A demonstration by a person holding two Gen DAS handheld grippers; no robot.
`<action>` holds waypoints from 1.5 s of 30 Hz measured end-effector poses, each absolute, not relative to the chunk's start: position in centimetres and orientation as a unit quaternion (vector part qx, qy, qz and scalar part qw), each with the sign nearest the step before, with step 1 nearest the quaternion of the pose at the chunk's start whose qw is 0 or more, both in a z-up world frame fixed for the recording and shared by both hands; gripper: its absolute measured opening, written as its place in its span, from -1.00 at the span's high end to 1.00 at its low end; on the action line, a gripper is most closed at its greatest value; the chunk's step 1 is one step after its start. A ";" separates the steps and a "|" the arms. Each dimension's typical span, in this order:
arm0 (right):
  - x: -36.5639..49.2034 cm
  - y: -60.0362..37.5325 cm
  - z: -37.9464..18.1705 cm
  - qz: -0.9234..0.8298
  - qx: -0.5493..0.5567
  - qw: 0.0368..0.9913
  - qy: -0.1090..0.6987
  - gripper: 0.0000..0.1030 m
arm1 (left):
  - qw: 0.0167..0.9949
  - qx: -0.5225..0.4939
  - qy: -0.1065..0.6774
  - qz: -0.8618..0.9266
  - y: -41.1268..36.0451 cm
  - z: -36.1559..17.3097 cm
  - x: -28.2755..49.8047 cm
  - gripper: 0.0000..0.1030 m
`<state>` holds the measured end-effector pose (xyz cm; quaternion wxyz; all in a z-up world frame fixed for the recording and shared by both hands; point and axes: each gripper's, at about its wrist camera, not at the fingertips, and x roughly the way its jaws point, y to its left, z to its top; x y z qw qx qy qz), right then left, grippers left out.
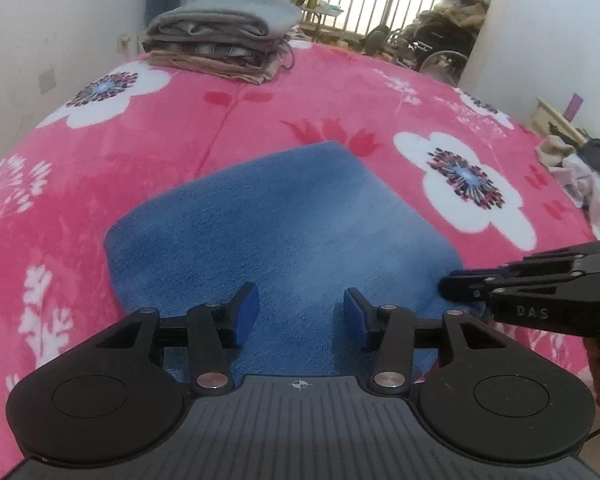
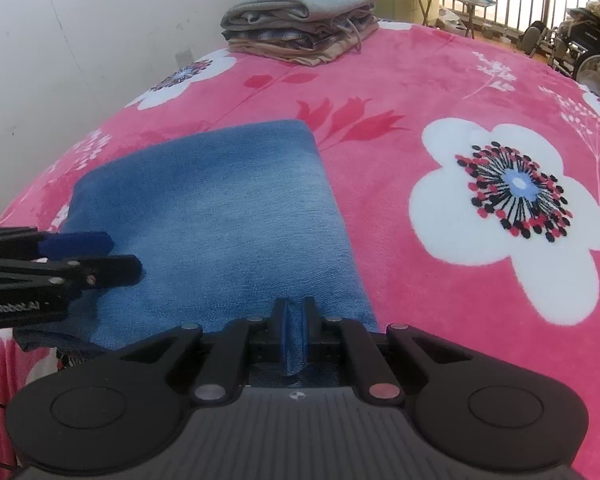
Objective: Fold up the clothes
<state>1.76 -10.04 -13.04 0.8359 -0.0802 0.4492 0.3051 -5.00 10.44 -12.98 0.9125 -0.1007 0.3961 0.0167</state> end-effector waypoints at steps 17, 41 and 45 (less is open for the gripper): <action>2.2 -9.9 -12.6 0.299 -0.058 0.857 0.415 0.77 | 0.911 -0.098 0.399 0.022 10.2 -13.2 -4.8 0.00; 2.0 -9.7 -12.8 0.295 -0.062 0.858 0.416 0.77 | 0.910 -0.099 0.402 0.025 10.2 -13.2 -4.8 0.00; 2.0 -9.7 -12.8 0.295 -0.062 0.858 0.416 0.77 | 0.910 -0.099 0.402 0.025 10.2 -13.2 -4.8 0.00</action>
